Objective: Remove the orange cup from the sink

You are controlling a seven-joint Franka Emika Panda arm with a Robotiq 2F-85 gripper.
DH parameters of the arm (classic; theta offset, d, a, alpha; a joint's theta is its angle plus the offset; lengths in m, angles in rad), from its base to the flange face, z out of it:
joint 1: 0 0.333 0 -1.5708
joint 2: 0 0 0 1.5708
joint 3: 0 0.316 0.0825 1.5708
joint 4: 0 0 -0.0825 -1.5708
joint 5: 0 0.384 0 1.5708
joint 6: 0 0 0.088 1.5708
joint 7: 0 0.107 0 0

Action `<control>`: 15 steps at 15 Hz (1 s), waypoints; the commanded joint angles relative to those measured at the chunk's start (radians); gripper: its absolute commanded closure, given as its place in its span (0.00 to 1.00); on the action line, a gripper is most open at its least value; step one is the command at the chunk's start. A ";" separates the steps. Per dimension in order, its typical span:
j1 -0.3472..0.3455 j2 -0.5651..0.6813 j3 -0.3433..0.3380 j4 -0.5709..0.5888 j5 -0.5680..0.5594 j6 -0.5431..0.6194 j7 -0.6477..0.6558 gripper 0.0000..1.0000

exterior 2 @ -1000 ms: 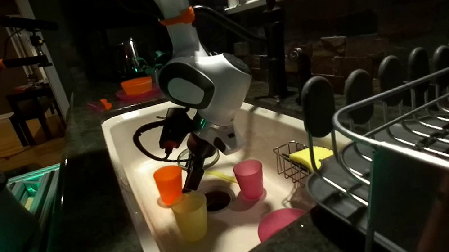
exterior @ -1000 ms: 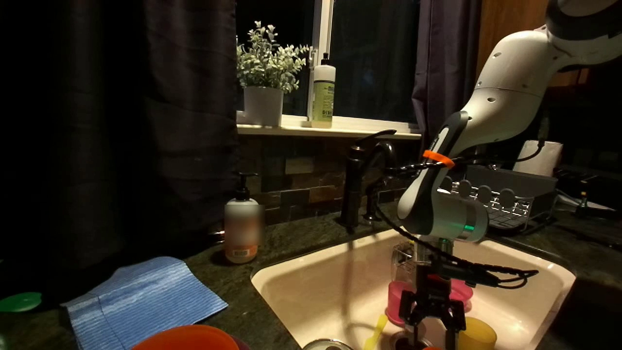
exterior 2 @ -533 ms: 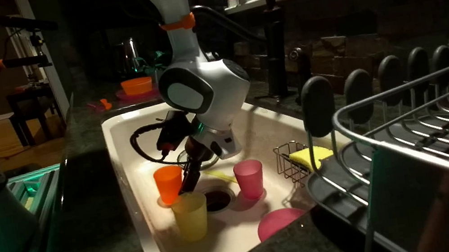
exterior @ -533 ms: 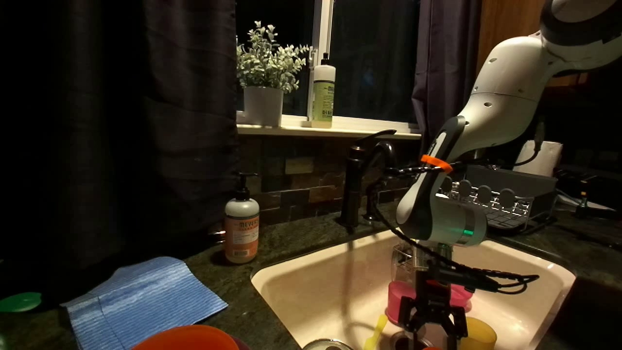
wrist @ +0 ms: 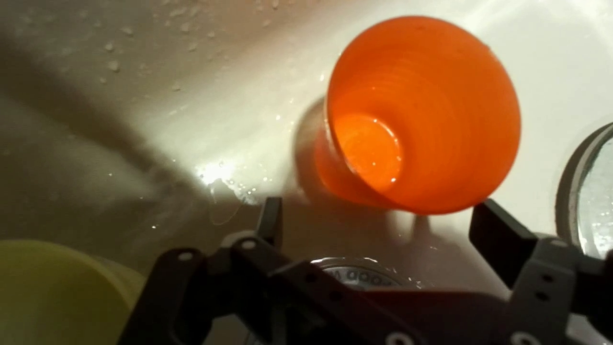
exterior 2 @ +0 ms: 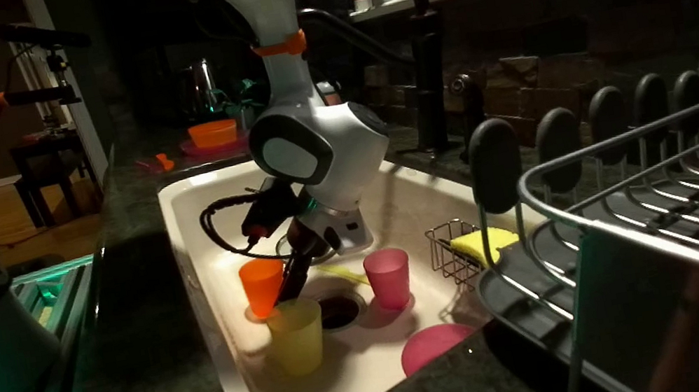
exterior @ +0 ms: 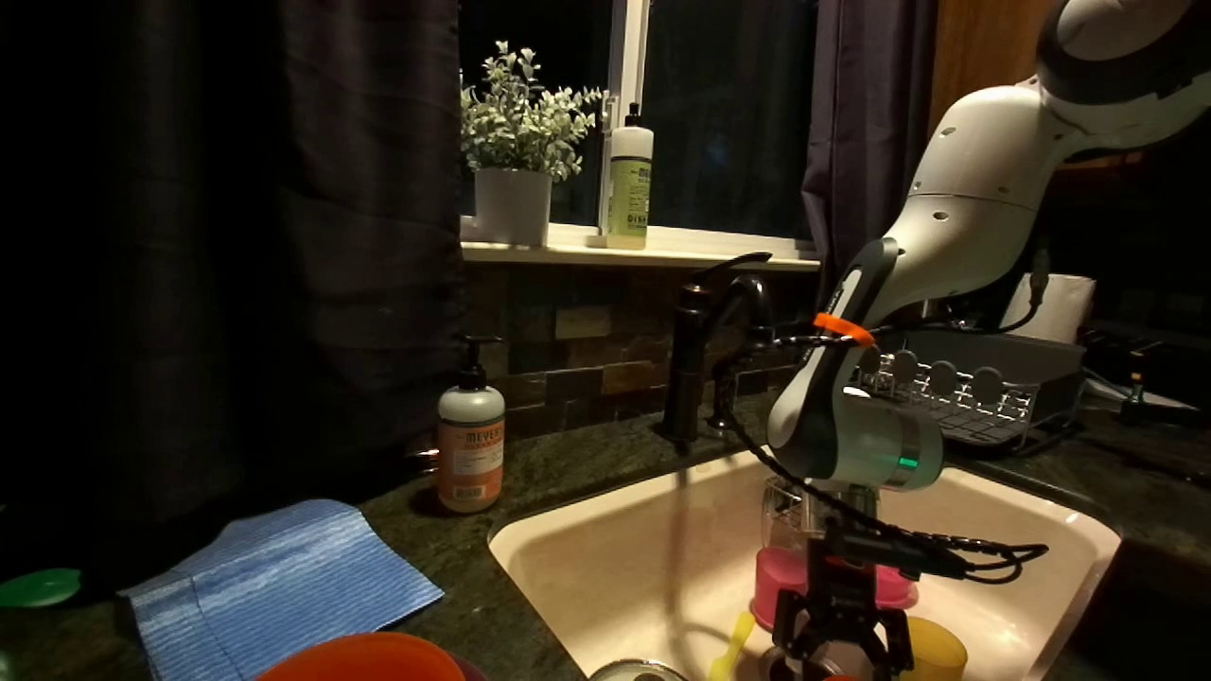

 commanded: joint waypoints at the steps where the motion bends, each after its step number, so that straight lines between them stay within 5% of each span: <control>1: 0.021 0.035 0.000 0.024 -0.013 -0.010 0.047 0.00; 15: 0.025 0.077 0.006 0.073 -0.016 -0.092 0.063 0.00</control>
